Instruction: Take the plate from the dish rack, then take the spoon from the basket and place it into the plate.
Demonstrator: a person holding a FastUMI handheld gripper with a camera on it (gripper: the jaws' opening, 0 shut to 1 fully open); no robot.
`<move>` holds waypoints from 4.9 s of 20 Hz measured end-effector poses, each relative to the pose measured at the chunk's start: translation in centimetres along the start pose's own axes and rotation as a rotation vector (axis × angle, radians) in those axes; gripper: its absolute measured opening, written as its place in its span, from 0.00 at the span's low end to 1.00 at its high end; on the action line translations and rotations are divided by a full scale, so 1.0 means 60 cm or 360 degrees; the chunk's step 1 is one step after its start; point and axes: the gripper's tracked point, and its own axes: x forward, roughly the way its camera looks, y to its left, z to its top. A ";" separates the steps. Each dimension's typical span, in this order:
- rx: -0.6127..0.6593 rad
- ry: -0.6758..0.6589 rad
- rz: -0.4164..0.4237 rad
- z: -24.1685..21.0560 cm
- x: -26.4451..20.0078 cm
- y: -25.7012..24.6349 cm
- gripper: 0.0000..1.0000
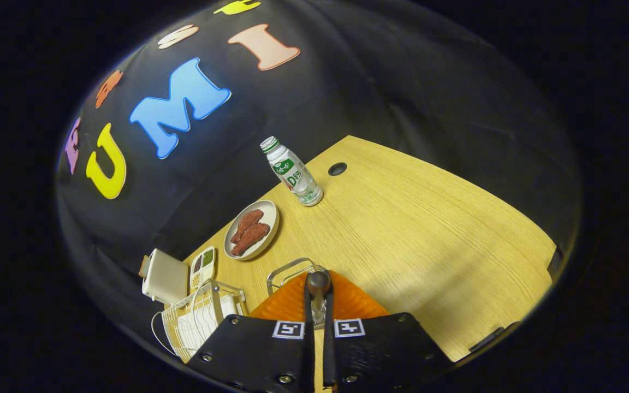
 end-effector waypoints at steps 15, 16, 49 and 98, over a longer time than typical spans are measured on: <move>-0.0138 -0.0171 0.0099 0.116 -0.124 0.043 0.06; -0.0140 -0.0171 0.0123 0.116 -0.135 0.052 0.06; -0.0317 0.0724 0.0669 -0.469 -0.178 0.318 0.06; -0.0700 -0.0439 0.0566 -0.042 -0.318 0.300 0.73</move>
